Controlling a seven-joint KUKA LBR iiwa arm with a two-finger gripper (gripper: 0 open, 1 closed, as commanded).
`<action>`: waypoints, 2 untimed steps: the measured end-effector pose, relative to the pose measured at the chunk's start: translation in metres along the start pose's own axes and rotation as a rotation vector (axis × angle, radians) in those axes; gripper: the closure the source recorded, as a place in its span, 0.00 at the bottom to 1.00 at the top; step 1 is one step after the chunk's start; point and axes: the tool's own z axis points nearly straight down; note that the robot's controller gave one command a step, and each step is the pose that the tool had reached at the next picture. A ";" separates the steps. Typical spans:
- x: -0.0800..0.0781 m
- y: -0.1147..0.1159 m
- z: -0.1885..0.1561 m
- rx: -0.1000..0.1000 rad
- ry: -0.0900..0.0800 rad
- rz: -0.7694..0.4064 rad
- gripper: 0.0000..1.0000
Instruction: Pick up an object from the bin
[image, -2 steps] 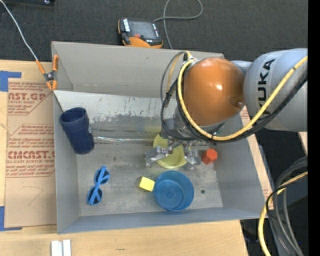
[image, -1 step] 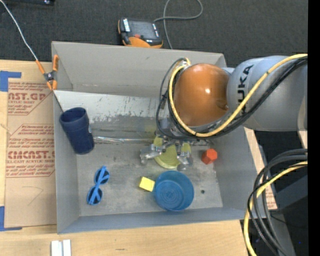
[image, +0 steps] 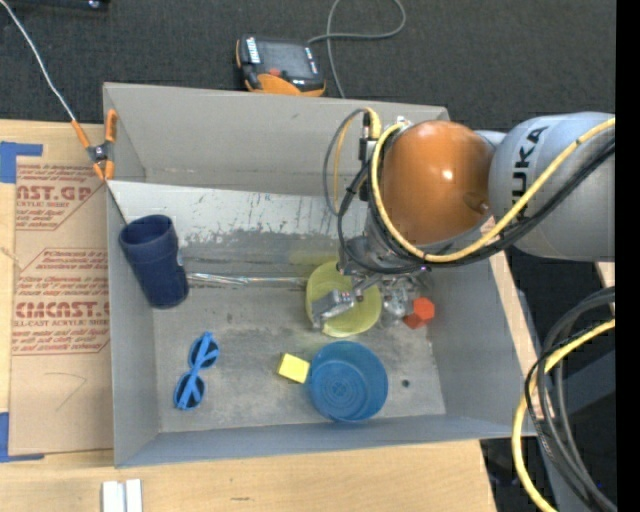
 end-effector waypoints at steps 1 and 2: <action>-0.007 0.000 0.016 -0.004 -0.003 -0.133 0.00; 0.009 -0.001 0.041 -0.008 -0.007 -0.287 0.00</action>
Offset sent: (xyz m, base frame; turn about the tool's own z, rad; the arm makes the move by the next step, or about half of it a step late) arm -0.0002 0.0058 -0.0126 -0.1372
